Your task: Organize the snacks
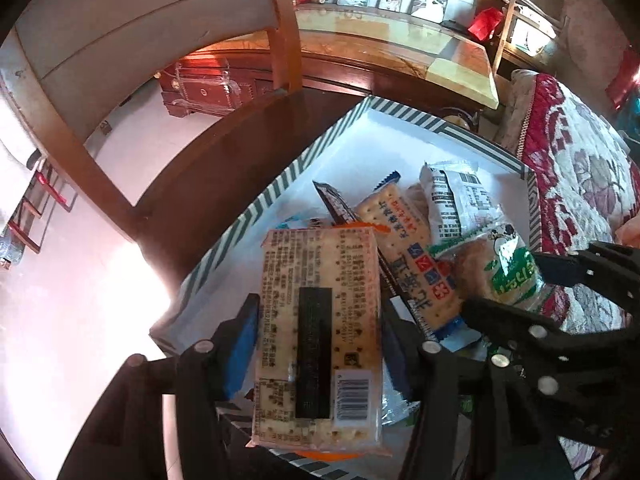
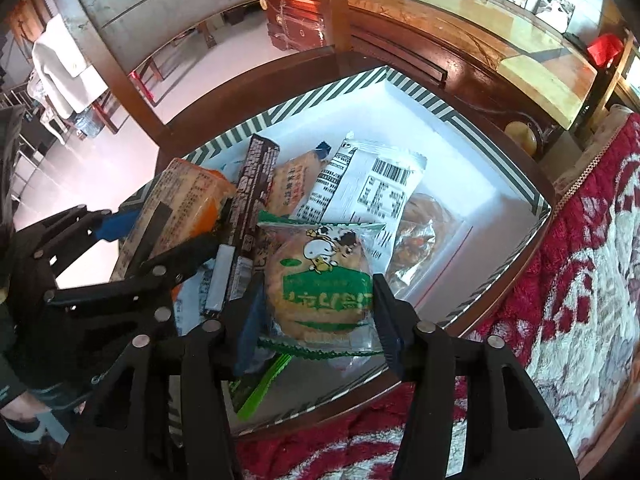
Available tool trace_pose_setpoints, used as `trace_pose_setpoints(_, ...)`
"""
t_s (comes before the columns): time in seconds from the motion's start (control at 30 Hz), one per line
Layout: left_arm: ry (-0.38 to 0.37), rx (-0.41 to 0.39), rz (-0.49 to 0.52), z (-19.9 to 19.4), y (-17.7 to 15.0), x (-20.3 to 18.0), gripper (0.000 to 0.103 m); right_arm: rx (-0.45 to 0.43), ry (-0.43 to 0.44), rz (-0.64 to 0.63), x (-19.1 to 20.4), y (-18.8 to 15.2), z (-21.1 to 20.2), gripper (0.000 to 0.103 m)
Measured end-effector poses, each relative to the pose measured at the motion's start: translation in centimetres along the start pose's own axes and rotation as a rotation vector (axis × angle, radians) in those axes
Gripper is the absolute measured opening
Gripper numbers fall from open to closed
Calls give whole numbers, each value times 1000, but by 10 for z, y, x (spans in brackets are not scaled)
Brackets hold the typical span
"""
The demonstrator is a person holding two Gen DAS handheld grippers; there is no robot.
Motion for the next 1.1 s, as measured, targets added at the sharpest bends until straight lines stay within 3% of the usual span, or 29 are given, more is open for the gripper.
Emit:
trace_pose_setpoints(0.2, 16, -31, -7, -12, 1, 4, 77, -14, 15, -6, 2, -9, -16, 62)
trace_pose_setpoints(0.4, 27, -69, -8, -30, -5, 4, 84, -54, 24, 3, 4, -24, -37, 62)
trace_pose_setpoints(0.6, 39, -112, -20, -48, -15, -4, 93, -148, 18, 56, -3, -48, -61, 62)
trace_pose_setpoints(0.8, 43, -154, -33, -67, -22, -18, 102, -247, -64, 118, -18, -69, -79, 62)
trace_pose_setpoints(1.1, 58, -207, 20, -97, -27, -39, 103, -266, -65, 160, -29, -94, -94, 63)
Point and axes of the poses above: each gripper's, at about its wrist camera, not at the fingertips, and z roughly the way its jaws point, x to its left, y to its top, the point moved 6 cm from there along z, roughly the way its jaws point, and after that the axes turned 11 degrees about z, right-handed, at the moved point
